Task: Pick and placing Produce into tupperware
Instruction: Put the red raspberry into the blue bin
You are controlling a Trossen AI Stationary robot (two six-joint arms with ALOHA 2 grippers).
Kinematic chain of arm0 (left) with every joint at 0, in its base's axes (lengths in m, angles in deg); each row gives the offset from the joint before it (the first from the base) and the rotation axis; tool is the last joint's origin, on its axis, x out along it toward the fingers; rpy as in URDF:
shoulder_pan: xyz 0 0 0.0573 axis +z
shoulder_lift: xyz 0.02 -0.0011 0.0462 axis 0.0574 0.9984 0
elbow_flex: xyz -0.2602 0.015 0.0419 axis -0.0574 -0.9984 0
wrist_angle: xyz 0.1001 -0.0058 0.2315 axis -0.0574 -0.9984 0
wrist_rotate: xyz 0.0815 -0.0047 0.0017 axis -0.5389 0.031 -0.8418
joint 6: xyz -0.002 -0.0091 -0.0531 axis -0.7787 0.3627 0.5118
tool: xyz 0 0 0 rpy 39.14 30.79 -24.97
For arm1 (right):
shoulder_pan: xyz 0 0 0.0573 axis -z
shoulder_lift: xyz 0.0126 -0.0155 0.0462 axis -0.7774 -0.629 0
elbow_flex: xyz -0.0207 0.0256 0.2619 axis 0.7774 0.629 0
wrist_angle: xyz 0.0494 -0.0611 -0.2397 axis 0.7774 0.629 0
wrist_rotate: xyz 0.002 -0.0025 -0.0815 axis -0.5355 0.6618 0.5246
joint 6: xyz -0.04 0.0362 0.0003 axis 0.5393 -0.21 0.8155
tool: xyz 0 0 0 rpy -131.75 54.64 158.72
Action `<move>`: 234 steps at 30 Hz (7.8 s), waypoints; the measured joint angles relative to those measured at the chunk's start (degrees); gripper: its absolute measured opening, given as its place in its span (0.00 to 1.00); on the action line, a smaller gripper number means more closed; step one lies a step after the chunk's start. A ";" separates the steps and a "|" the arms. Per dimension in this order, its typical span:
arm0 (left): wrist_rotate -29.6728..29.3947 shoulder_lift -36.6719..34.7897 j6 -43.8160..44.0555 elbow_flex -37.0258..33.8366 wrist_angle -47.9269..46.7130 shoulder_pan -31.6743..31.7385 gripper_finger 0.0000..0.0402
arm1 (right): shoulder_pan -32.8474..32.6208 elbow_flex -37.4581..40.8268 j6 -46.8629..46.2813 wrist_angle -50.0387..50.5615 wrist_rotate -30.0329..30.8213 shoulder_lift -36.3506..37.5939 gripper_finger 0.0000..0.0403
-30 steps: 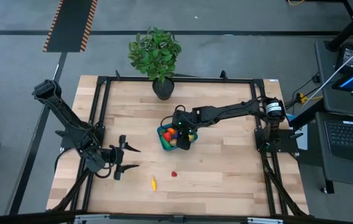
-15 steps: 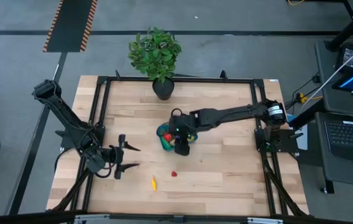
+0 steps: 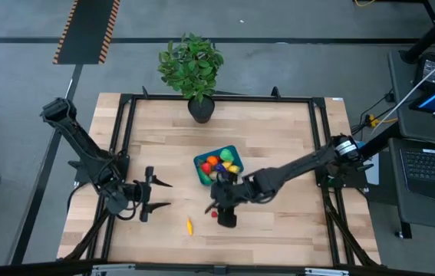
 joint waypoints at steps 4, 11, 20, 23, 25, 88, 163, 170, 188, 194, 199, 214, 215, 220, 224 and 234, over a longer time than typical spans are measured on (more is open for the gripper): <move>0.01 0.00 0.31 0.00 0.13 -1.09 0.68 | -1.77 -0.04 -1.55 -1.54 -0.03 0.02 0.51; 0.01 0.00 2.55 0.00 0.09 -2.07 0.68 | -2.62 -0.02 -5.95 -1.39 -0.02 0.02 0.51; 0.01 0.00 2.55 0.00 0.02 -2.07 0.68 | -2.59 -0.02 -5.86 -1.39 -0.04 -0.09 0.51; 0.01 0.00 2.55 0.00 -0.04 -2.07 0.68 | -2.59 -0.02 -5.86 -1.21 -0.06 -0.11 0.51; 0.01 0.00 2.55 0.00 -0.04 -2.08 0.68 | -2.59 -0.02 -5.88 -1.15 -0.07 -0.11 0.51; 0.05 0.00 2.94 -0.02 -0.72 -2.07 0.68 | -3.25 -0.13 -8.11 -8.80 -2.56 -17.05 0.30; -0.23 0.00 2.94 -0.02 -1.05 2.41 0.68 | 0.45 53.23 8.65 -57.96 6.81 27.49 0.28; -0.19 0.00 2.94 -0.02 -1.09 2.93 0.68 | 0.55 58.38 12.63 -71.83 6.81 27.43 0.27; -0.16 0.00 2.94 -0.02 -1.14 3.00 0.68 | 4.25 57.11 8.86 -65.45 21.53 27.41 0.27; -0.16 0.00 2.61 -0.02 -1.18 3.00 0.68 | 4.97 52.76 7.85 -56.05 21.81 27.39 0.27; -0.16 0.00 2.57 -0.02 -1.50 2.98 0.68 | 6.18 48.24 6.02 -44.75 19.59 27.39 0.27; -0.16 0.00 2.52 -0.02 -2.74 2.98 0.68 | 12.50 29.73 3.30 -10.91 3.38 22.11 0.27; -0.15 0.00 2.52 -0.02 -2.82 2.98 0.68 | 12.86 29.20 3.32 -10.44 2.47 21.53 0.27; -0.16 -0.01 2.52 -0.02 -3.07 2.98 0.68 | 14.87 27.78 3.19 -8.59 -2.22 17.91 0.27; -0.16 -0.01 2.52 -0.02 -3.09 2.98 0.68 | 15.89 26.59 3.90 -7.61 -3.36 15.15 0.27; -0.16 0.00 2.52 -0.02 -3.83 2.98 0.68 | 16.31 25.42 4.68 -5.84 -4.68 12.77 0.29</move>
